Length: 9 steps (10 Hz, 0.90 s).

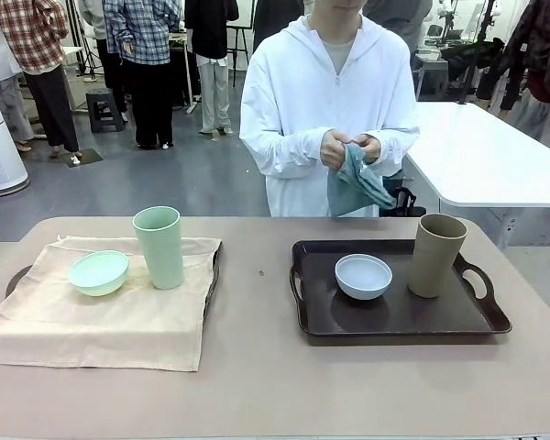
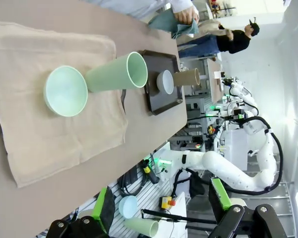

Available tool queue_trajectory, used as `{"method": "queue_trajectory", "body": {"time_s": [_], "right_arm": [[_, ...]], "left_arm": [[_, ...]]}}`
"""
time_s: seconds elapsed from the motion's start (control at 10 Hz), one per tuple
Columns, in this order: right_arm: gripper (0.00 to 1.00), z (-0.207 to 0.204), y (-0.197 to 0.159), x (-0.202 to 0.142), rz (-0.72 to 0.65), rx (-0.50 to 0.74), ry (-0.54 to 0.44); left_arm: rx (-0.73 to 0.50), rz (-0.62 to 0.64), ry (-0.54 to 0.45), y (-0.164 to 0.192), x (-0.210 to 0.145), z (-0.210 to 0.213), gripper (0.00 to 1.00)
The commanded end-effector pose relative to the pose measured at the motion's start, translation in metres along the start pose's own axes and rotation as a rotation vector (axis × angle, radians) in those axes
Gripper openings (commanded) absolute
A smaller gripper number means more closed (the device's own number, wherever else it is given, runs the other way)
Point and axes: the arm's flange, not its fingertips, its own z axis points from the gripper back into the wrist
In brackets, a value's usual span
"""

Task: Set up a tray with a mat and arrange the tableware.
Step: Pick up the Picnic Bowl and Reusable plastic cup from the Handle tray in front of the human's position and hold them in the air.

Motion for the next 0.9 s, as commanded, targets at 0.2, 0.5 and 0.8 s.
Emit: {"method": "queue_trajectory", "body": {"time_s": [0.2, 0.5, 0.8], "right_arm": [[1.00, -0.021, 0.047, 0.028, 0.199, -0.320, -0.047], [1.00, -0.042, 0.098, 0.049, 0.435, -0.610, -0.058], [1.00, -0.072, 0.102, 0.072, 0.655, -0.708, 0.128]], "left_arm": [[0.103, -0.125, 0.140, -0.068, 0.013, -0.073, 1.00], [0.299, -0.226, 0.309, -0.149, 0.013, -0.155, 1.00], [0.562, -0.300, 0.459, -0.196, 0.000, -0.266, 1.00]]}}
